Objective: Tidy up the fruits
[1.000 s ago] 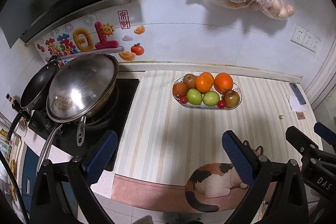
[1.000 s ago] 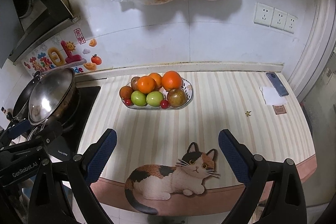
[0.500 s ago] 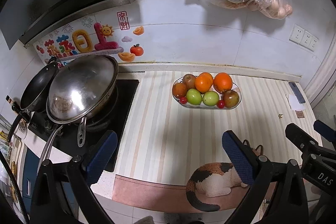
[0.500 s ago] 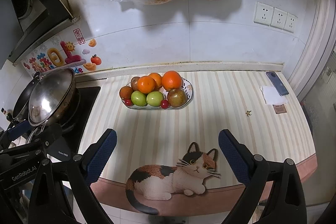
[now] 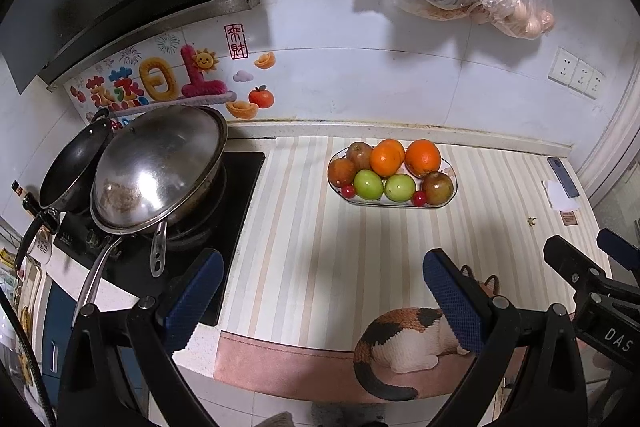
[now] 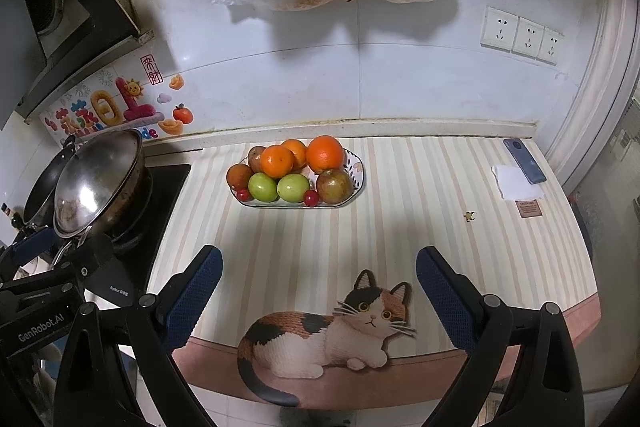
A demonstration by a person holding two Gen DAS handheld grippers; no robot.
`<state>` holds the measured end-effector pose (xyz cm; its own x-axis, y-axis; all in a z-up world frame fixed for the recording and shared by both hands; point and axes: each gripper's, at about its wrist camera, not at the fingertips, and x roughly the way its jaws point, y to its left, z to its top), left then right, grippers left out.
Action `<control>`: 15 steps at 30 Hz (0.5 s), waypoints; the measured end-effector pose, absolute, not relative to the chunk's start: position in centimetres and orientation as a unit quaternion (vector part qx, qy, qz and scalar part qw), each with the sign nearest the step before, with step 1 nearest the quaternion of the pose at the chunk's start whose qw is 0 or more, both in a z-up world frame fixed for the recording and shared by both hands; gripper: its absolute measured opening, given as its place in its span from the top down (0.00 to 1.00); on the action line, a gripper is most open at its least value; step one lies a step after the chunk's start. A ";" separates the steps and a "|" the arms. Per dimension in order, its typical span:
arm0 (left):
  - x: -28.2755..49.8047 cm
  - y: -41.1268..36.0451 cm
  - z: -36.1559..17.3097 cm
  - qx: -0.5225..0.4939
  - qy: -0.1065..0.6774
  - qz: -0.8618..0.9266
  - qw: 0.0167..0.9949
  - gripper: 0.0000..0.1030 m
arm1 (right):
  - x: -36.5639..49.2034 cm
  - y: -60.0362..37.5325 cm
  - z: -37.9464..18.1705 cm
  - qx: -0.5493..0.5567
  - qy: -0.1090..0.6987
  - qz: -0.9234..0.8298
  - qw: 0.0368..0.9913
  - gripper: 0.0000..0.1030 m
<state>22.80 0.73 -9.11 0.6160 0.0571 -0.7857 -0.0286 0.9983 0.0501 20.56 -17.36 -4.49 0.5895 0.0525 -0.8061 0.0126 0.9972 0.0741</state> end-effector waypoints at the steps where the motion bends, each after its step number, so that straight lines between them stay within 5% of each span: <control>1: 22.6 0.7 -9.0 0.015 0.438 0.024 0.899 0.00 | 20.5 -17.4 -4.5 0.036 0.453 0.012 0.891 0.03; 15: 21.6 0.2 -8.8 0.011 0.438 0.021 0.899 0.01 | 19.7 -17.3 -4.3 0.028 0.458 0.021 0.889 0.03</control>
<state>21.57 0.22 -8.76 0.6156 0.0477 -0.7866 -0.0275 0.9989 0.0390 19.74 -17.33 -4.32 0.5805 0.0626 -0.8119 -0.0109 0.9976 0.0691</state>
